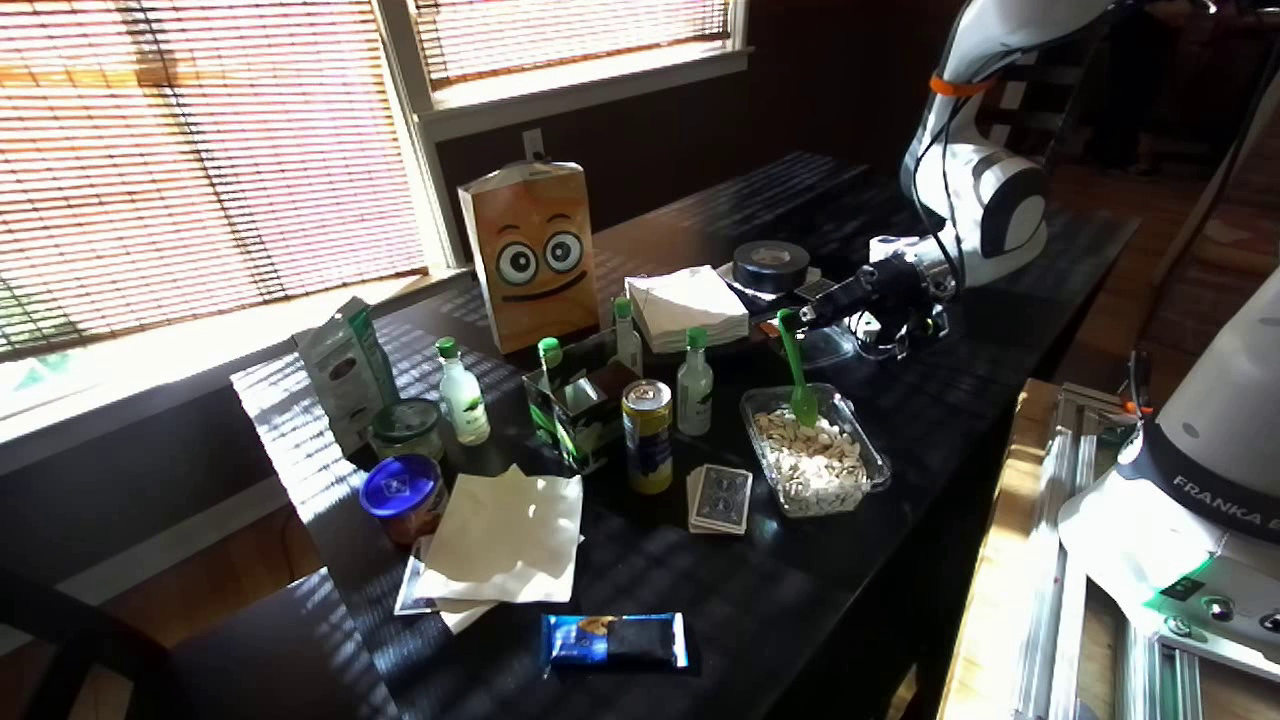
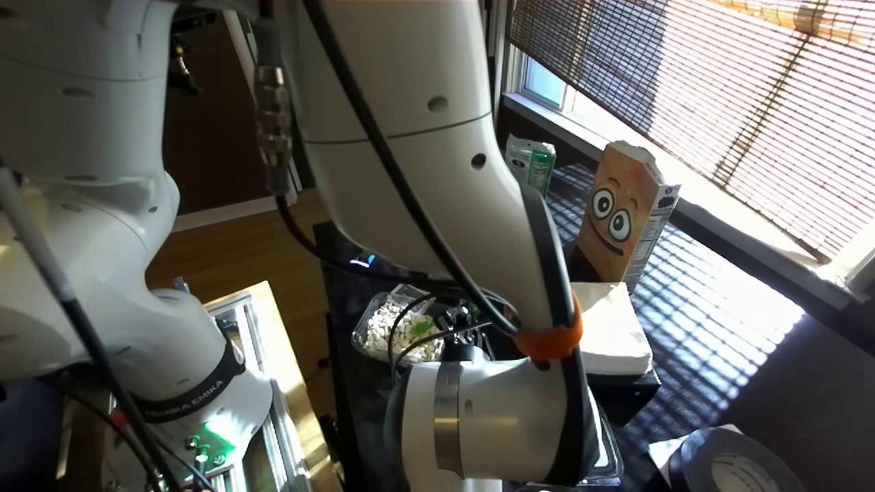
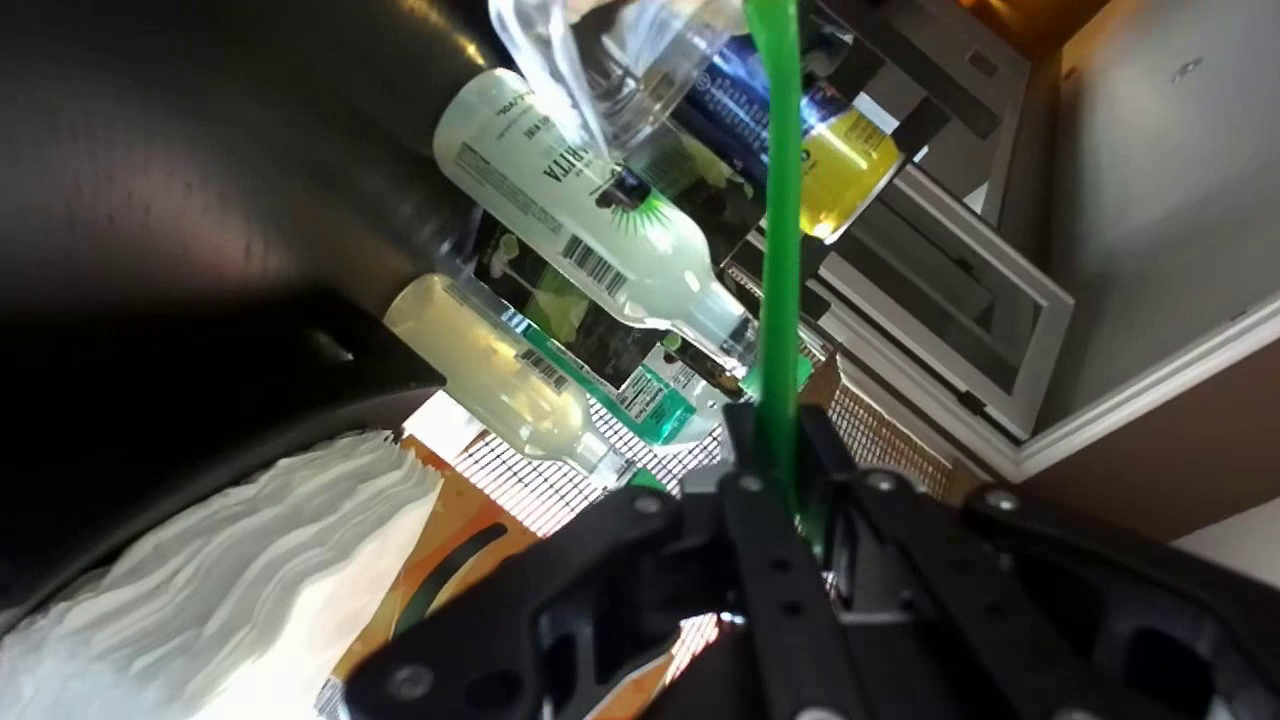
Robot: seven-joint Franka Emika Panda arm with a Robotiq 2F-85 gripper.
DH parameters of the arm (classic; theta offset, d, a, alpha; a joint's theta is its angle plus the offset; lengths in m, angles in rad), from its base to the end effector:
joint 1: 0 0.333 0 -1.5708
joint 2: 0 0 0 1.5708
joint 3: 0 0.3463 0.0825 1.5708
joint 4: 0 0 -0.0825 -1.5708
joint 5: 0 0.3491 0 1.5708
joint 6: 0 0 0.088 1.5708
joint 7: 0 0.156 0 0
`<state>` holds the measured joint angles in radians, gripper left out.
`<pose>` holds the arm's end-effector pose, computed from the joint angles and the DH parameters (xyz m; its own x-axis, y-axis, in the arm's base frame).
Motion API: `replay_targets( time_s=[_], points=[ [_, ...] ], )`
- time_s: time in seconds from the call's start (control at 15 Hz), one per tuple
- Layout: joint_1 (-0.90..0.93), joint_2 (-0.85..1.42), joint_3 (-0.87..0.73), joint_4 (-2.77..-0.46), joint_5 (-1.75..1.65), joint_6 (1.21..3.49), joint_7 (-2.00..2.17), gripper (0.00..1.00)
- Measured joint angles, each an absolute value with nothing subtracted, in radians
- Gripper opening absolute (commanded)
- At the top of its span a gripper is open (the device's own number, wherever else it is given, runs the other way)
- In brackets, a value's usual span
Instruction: Scoop up some seeds out of the lunch box and put them on the lid
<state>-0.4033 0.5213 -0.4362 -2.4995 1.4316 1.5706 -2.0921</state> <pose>0.3409 -0.1737 0.1515 0.7185 -0.3671 0.5907 0.3745 -0.5115 -0.7734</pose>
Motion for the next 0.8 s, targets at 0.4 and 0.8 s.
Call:
replay_targets(
  time_s=[0.4, 0.8],
  points=[
    [-0.385, 0.525, -0.414, -2.521, 1.435, 1.663, -2.12, 0.03],
    [-0.381, 0.525, -0.395, -2.539, 1.483, 1.676, -2.12, 0.03]
  ],
)
